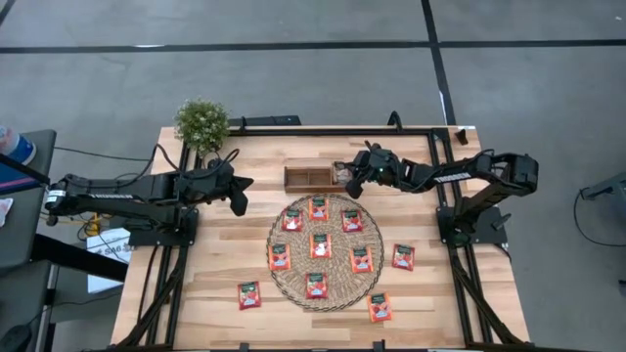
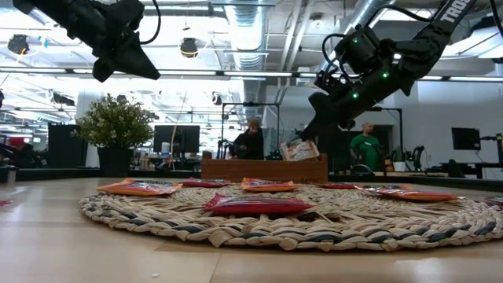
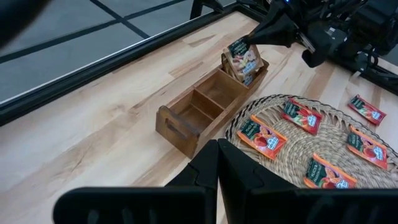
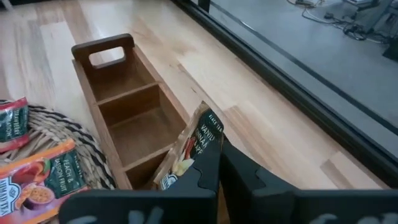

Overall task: Pick & Place Tea
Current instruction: Put the brown tea bag into the right section of the wooden organizer

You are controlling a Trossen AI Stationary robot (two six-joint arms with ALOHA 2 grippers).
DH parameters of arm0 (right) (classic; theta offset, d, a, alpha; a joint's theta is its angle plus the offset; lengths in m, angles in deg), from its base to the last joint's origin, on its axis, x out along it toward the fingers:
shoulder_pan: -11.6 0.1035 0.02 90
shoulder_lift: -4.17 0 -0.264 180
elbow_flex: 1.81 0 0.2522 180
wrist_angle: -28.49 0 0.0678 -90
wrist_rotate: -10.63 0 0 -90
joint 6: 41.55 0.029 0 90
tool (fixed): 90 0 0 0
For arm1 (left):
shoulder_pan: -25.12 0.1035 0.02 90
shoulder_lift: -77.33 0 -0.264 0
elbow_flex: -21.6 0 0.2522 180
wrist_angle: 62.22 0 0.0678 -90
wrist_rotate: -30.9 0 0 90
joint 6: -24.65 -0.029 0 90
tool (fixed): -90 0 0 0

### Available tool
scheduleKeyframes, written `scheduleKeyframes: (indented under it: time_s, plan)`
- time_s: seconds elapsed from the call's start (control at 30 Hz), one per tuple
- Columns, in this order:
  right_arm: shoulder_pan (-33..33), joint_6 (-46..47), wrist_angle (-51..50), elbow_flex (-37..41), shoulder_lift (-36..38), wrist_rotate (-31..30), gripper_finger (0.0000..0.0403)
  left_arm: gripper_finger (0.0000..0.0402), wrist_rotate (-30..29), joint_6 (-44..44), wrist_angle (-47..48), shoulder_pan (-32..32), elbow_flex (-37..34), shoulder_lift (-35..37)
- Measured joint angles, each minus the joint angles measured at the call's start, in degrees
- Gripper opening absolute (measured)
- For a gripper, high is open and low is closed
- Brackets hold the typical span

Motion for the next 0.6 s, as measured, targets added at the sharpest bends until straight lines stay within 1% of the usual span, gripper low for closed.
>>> scheduleKeyframes:
  time_s: [0.33, 0.43, 0.6]
  plan:
    - [0.00, 2.32, 0.00, 0.00, 0.00, 0.04, 0.0069, 0.0000, 0.00, -0.04, 0.00, 0.00, 0.00, 0.00]
    - [0.00, 2.32, 0.00, 0.00, 0.00, 0.04, 0.0076, 0.0000, 0.00, -0.05, 0.00, 0.00, 0.00, 0.00]
    - [0.03, 2.33, 0.00, 0.00, 0.00, -0.35, 0.0074, 0.0000, 0.00, -0.06, -0.01, 0.00, 0.00, -0.02]
